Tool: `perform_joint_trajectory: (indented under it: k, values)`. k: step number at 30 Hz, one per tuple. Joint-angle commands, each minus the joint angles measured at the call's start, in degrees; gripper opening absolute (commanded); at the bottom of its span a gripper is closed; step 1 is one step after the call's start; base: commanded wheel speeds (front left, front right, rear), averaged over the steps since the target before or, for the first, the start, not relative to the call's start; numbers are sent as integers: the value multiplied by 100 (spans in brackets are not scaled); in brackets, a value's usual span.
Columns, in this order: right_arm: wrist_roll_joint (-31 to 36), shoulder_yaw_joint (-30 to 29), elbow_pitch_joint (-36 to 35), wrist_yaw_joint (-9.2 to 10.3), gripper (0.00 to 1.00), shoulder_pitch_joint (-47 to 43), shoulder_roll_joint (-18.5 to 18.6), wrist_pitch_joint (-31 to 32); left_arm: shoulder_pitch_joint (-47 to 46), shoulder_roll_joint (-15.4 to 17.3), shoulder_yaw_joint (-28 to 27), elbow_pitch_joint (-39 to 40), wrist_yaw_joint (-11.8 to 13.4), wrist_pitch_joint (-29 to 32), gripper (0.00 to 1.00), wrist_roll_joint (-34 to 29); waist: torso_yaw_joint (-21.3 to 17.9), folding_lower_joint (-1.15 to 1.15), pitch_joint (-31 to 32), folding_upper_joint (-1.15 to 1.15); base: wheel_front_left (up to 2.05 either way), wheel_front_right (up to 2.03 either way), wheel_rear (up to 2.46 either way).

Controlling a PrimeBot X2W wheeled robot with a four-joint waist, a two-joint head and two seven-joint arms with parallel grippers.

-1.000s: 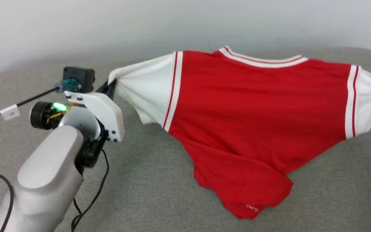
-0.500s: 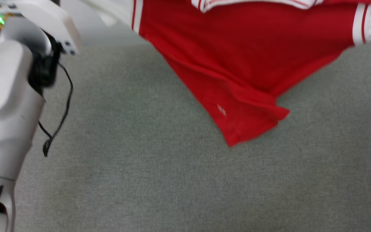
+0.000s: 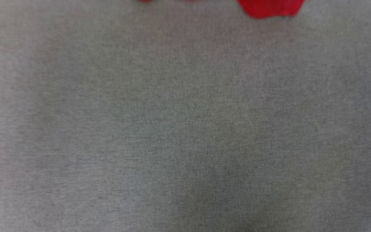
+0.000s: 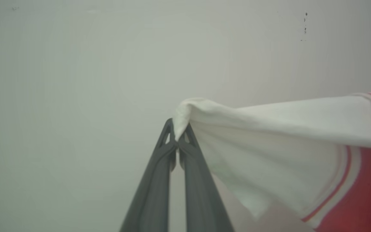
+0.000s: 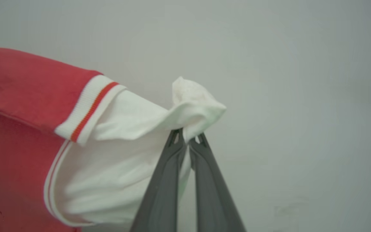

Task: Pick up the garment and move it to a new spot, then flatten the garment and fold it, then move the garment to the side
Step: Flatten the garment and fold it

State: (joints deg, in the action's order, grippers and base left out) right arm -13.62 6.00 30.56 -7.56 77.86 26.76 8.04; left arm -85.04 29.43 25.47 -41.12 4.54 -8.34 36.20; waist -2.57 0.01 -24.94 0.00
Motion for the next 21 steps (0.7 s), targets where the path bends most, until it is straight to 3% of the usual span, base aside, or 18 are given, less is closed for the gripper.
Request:
perform_joint_trajectory:
  k: [1, 11, 21]
  values:
    - [67, 41, 115, 14, 0, 244, -15, -170, -184, 91, -57, -72, -6, -87, 0, -22, -86, -1, -323, 0, 0, 0, 0]
    - [-93, 548, 601, 12, 0, 1206, -150, -833, -744, 157, -118, -30, -73, -247, 0, -31, -130, -1, -1110, 0, 0, 0, 0]
    - [-442, 869, 1054, 12, 0, 1210, -374, -1061, -427, 4, -211, -125, -83, -367, 0, 201, -68, -1, -1603, 0, 0, 0, 0]
